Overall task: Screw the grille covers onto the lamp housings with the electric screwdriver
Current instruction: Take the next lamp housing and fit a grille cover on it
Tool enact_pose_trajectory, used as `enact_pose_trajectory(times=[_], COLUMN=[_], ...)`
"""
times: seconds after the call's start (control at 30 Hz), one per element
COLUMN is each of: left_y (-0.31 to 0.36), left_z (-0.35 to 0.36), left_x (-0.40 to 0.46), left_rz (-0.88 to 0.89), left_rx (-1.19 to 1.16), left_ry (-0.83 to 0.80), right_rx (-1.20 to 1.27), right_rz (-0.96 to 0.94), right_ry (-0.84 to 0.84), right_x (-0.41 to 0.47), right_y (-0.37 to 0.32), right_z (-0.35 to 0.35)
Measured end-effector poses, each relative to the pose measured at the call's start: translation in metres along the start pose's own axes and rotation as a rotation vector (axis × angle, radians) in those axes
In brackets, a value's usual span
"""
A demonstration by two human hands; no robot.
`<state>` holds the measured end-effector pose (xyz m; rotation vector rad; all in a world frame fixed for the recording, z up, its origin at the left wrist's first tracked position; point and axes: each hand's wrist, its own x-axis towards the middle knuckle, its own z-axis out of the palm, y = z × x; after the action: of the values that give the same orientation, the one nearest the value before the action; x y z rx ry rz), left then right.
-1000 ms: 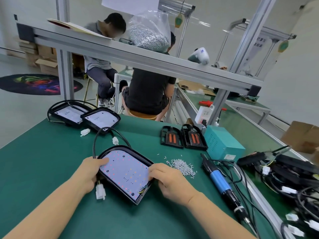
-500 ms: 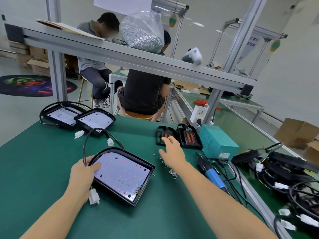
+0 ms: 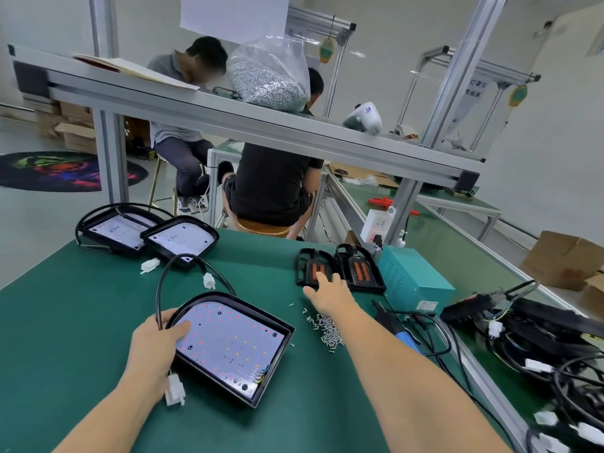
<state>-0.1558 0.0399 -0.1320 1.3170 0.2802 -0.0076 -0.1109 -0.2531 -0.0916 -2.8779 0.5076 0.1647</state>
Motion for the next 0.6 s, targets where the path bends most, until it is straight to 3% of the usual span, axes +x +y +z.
enact_pose_trajectory(times=[0.2, 0.37, 0.5, 0.6], left_y=[0.003, 0.003, 0.002, 0.003], left_z=[0.004, 0.001, 0.003, 0.004], left_x=[-0.003, 0.0, 0.0, -0.001], left_rz=[0.003, 0.0, -0.009, -0.008], left_rx=[0.019, 0.045, 0.051, 0.059], left_ry=[0.005, 0.011, 0.017, 0.021], right_rx=[-0.054, -0.019, 0.145, 0.087], right_rz=[0.002, -0.049, -0.045, -0.014], right_ry=[-0.043, 0.022, 0.081, 0.162], right_x=[0.012, 0.014, 0.011, 0.01], right_y=[0.012, 0.017, 0.023, 0.019], right_z=[0.004, 0.008, 0.008, 0.0])
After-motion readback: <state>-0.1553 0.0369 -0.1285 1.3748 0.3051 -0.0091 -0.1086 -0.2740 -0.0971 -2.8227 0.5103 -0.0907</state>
